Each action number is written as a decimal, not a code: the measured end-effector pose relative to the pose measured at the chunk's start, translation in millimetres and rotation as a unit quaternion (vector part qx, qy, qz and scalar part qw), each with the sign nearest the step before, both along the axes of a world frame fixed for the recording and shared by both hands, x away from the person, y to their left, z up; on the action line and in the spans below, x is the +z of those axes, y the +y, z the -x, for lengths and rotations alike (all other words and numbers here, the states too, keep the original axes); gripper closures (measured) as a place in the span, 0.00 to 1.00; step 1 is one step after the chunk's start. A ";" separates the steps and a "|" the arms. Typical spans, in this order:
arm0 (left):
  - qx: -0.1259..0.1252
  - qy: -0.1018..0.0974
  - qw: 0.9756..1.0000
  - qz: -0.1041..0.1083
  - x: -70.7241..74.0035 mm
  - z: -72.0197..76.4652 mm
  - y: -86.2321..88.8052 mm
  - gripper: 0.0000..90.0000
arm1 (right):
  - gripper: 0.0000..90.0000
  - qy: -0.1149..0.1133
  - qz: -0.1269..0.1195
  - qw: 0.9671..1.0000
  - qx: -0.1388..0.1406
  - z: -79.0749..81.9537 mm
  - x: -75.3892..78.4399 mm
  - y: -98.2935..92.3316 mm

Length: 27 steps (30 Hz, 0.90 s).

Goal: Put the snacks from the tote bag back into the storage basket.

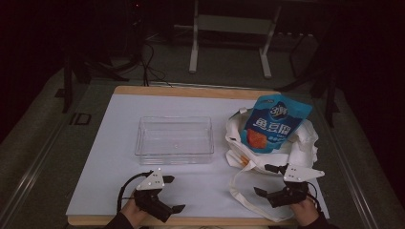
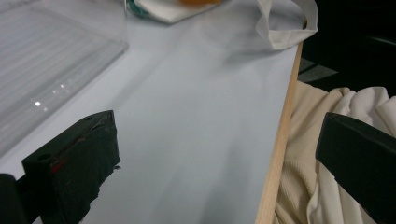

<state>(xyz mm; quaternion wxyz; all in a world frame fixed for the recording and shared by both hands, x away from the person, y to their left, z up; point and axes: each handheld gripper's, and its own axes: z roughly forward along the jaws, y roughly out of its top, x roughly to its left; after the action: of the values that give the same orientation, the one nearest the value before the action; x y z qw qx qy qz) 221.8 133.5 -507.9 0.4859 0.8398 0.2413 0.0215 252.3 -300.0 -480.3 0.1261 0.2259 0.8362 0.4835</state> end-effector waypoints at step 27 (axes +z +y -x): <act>-0.086 -0.047 0.994 0.041 68.7 -31.6 -49.9 0.00 | 0.12 -0.027 -0.026 0.998 0.053 -3.7 59.6 -1.5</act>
<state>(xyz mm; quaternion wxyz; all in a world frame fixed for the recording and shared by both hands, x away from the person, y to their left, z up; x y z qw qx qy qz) 253.4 83.6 -439.1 0.5309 0.8349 0.1453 0.0094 256.0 -301.5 -420.6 0.1168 0.1713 0.8305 0.5170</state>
